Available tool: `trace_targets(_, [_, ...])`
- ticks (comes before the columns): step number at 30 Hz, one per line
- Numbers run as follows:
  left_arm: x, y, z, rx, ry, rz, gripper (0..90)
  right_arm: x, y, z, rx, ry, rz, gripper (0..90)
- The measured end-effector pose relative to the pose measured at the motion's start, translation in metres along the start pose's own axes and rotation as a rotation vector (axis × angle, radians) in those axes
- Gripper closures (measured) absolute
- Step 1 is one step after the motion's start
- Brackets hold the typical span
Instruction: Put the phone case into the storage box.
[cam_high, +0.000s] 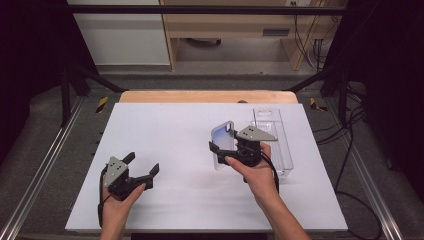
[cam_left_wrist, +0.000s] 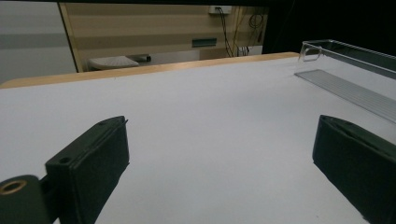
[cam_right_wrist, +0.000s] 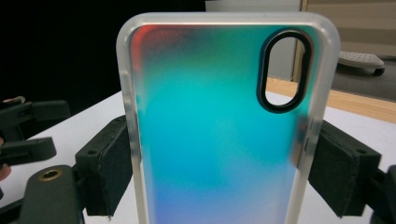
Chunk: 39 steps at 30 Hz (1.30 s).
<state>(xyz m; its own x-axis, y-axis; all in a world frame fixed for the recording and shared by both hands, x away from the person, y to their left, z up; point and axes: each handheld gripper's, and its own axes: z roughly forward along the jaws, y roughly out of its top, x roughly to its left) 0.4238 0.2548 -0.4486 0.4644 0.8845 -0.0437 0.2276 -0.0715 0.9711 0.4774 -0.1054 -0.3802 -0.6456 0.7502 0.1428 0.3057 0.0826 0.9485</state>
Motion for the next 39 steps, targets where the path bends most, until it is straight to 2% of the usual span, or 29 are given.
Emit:
trace_targets(2, [0.003,0.0,-0.002,-0.016,-0.006,-0.03,3.4,0.001,0.005,0.001,-0.008,-0.009,0.002,17.6])
trace_targets(7, [0.008,-0.001,-0.007,-0.033,0.004,-0.036,3.2,0.001,0.017,0.003,-0.015,-0.032,-0.027,17.6])
trace_targets(12, [0.011,-0.006,-0.011,-0.038,0.012,-0.056,3.0,-0.004,0.024,0.005,-0.018,-0.042,-0.029,17.7])
trace_targets(14, [0.013,-0.008,-0.011,-0.046,0.013,-0.086,3.0,-0.006,0.025,0.005,-0.018,-0.044,-0.025,17.7])
trace_targets(20, [0.013,-0.009,-0.011,-0.059,0.012,-0.048,3.1,-0.014,0.028,0.006,-0.03,-0.058,0.002,17.7])
trace_targets(25, [0.01,-0.011,-0.01,-0.051,0.016,-0.017,2.5,-0.017,0.032,0.008,-0.025,-0.076,-0.01,17.7])
trace_targets(34, [0.013,-0.012,-0.012,-0.062,0.032,-0.01,2.4,-0.031,0.04,0.004,-0.056,-0.103,0.028,17.7])
trace_targets(39, [0.014,-0.013,-0.011,-0.084,0.022,-0.004,2.5,-0.039,0.047,0.0,-0.075,-0.124,0.035,17.7])
